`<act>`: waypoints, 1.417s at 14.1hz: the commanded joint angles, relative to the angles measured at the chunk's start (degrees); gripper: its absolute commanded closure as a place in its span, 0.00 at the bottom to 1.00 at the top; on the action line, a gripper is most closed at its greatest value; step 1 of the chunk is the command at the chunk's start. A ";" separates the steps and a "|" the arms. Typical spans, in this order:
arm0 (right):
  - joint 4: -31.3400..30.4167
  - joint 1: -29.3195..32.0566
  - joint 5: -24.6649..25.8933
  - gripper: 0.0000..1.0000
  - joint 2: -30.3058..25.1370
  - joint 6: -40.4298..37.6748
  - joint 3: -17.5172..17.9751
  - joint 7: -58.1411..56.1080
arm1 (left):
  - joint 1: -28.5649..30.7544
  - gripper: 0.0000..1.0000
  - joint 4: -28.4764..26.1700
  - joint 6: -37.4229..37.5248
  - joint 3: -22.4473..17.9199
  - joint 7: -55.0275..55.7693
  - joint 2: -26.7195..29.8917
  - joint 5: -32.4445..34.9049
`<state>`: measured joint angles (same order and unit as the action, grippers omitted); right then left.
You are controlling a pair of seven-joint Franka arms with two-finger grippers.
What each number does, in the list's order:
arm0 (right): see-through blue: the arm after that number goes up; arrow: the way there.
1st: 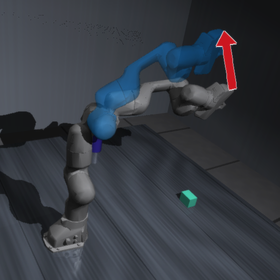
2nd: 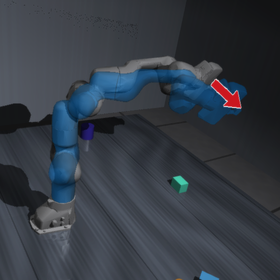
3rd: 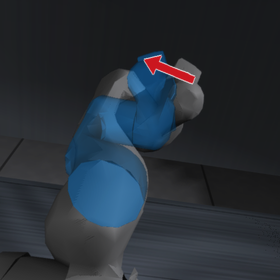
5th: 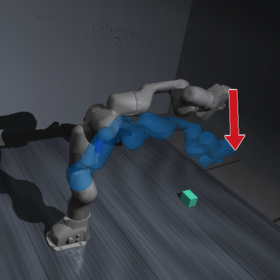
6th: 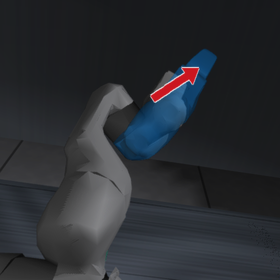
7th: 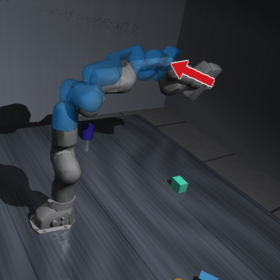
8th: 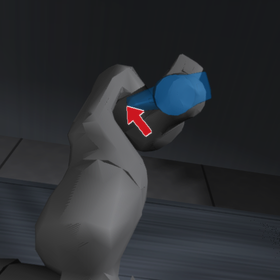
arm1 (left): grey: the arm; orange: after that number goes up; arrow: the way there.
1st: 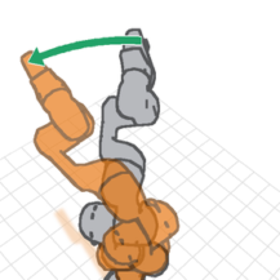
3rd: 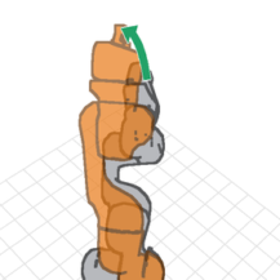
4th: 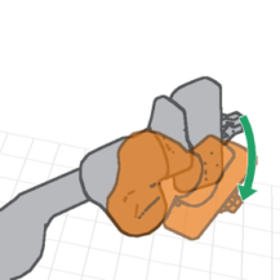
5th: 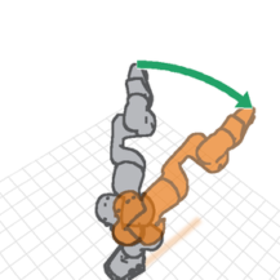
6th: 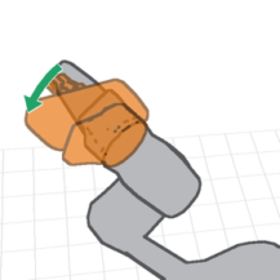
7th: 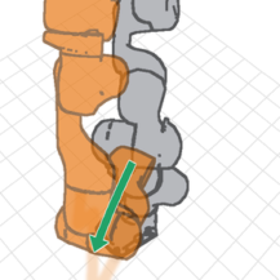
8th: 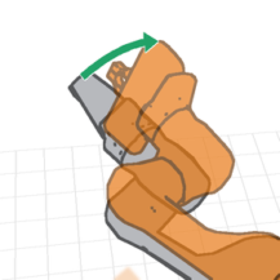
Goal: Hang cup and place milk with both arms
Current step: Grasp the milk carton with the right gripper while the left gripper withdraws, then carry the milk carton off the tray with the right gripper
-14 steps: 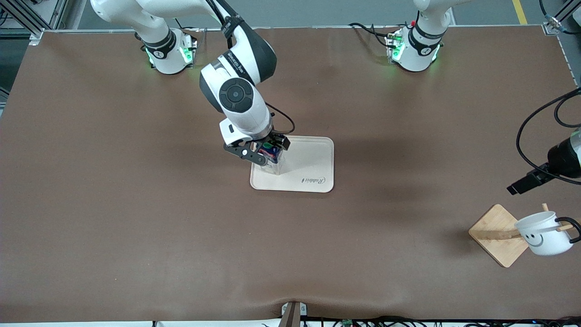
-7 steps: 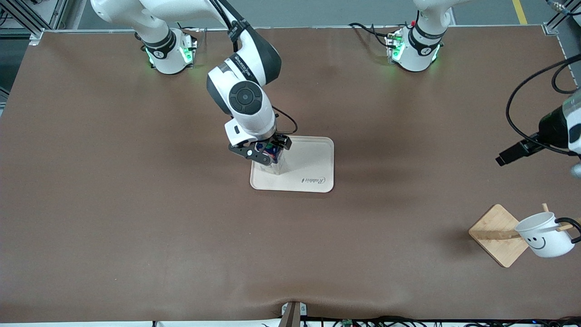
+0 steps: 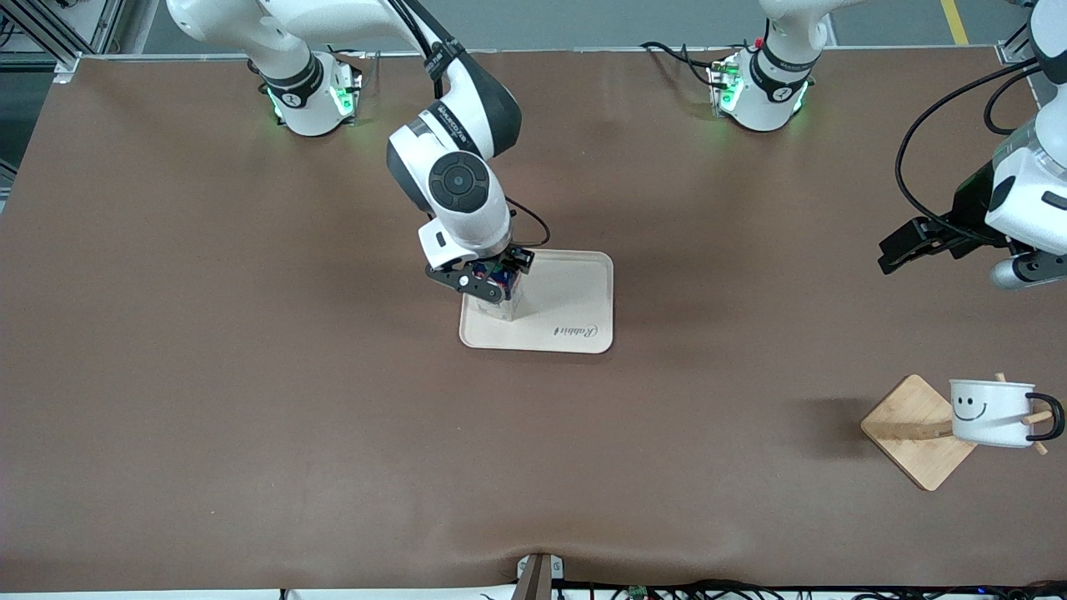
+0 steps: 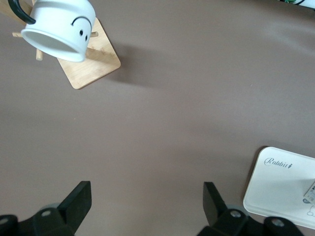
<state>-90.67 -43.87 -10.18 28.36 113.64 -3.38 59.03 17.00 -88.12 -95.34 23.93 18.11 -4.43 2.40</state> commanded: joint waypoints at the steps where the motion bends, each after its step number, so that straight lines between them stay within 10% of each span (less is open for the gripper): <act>1: 1.54 1.59 -0.19 1.00 -0.23 -1.13 -0.22 0.12 | 0.67 0.00 -0.39 0.16 0.16 -1.84 1.26 0.67; 9: 12.71 10.46 -7.22 1.00 -0.58 -15.18 -0.31 -2.77 | -5.19 0.00 0.58 2.96 -6.05 -8.09 2.49 0.41; 18: 12.18 21.63 -2.92 1.00 -5.42 -27.85 -0.66 -17.54 | -13.57 0.00 -5.83 2.26 -14.35 -6.95 9.25 -0.29; 20: 10.35 21.90 5.99 1.00 -6.38 -28.12 -0.66 -22.09 | -13.40 0.00 -5.14 1.83 -14.35 -6.95 8.56 -0.21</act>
<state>-77.88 -22.29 -10.69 23.76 85.90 -4.96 40.04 4.35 -91.81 -92.36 10.35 11.09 3.04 2.38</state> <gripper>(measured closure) 0.348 0.000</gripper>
